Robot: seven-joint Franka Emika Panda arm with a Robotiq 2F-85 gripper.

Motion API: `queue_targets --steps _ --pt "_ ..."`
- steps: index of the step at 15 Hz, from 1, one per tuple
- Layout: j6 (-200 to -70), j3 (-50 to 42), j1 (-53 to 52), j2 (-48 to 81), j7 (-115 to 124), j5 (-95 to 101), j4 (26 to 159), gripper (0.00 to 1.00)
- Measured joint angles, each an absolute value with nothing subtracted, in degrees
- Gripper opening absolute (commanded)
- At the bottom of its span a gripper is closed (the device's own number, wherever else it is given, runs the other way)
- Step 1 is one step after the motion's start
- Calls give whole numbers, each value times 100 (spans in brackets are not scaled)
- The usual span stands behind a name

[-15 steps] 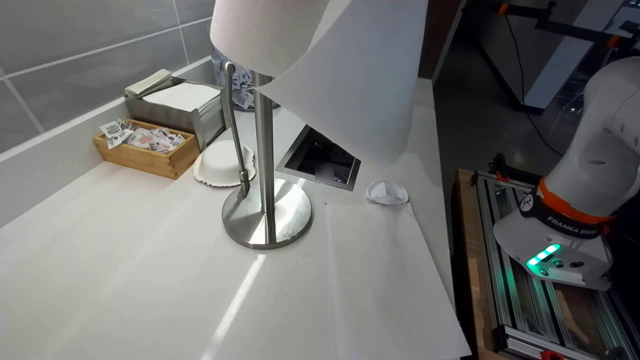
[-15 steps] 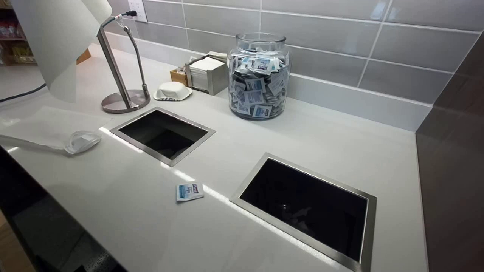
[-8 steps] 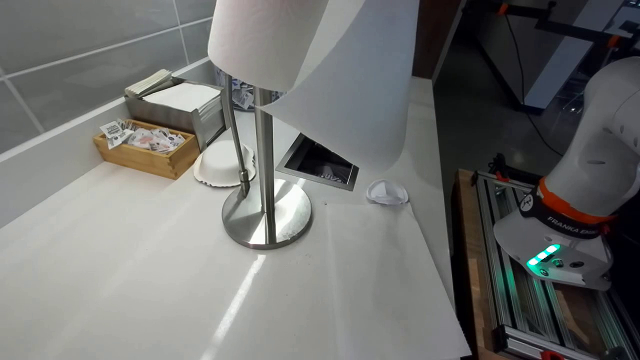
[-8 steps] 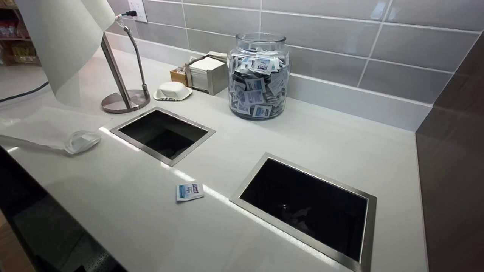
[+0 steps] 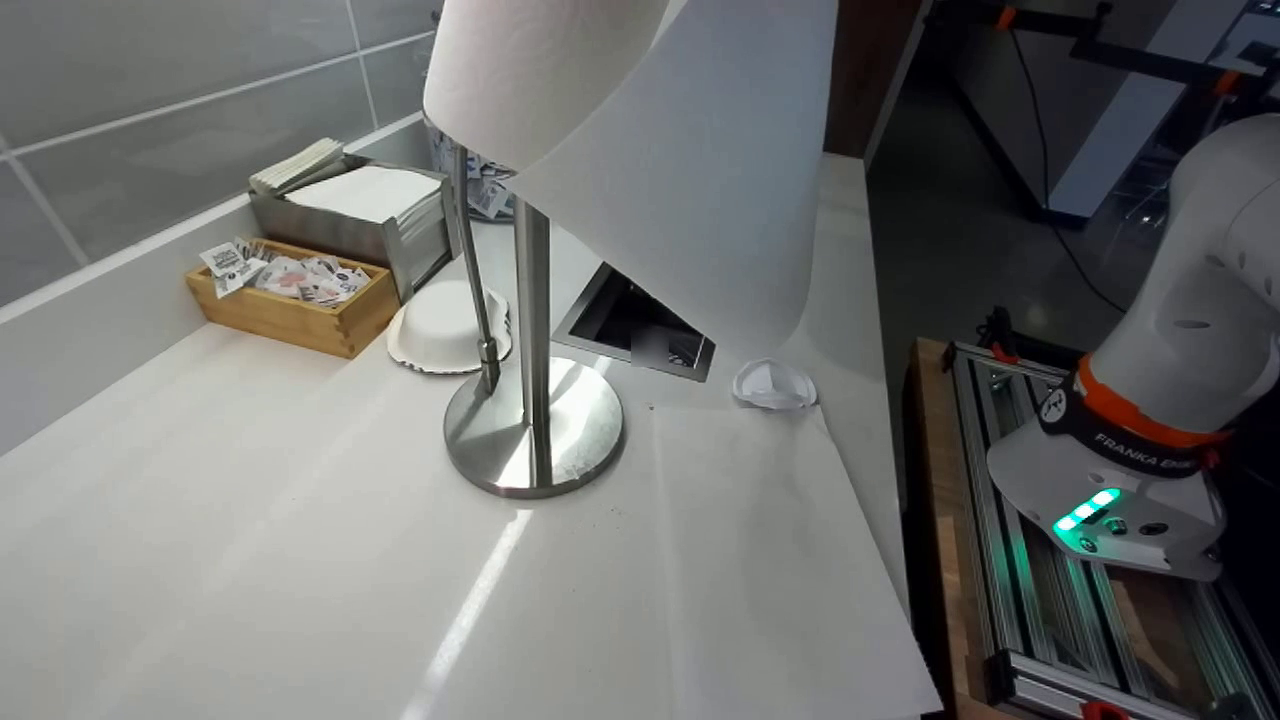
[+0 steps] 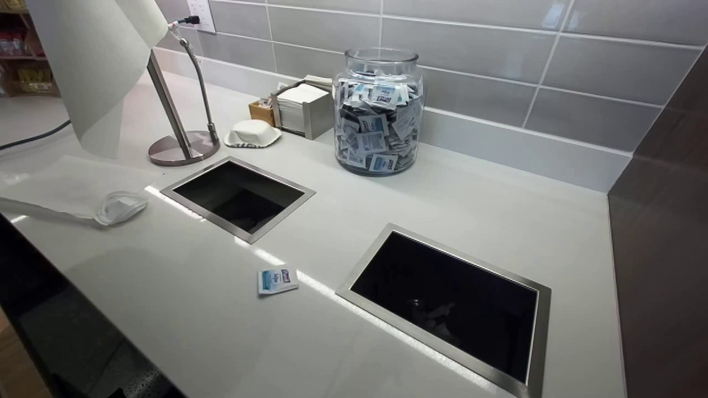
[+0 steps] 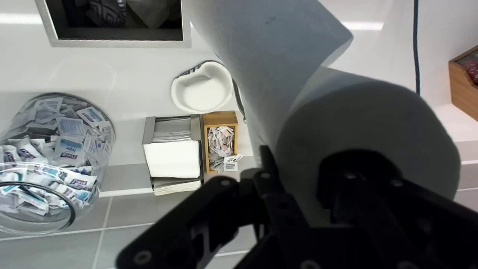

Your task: Place the paper towel roll on its holder

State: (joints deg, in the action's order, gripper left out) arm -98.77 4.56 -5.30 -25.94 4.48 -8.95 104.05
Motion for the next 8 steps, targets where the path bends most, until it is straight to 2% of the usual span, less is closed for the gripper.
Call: queue_targets --steps 1,2,6,7,8 --pt "-9868 456 -517 -2547 448 -891 10360 38" --pt "-9868 456 -506 -2500 447 -891 10327 51" --pt "-9868 456 -490 -2337 435 -883 10204 78" --pt "-9868 457 -490 -2302 429 -882 10187 40" --pt "-9868 457 -490 -2275 421 -882 10178 42"
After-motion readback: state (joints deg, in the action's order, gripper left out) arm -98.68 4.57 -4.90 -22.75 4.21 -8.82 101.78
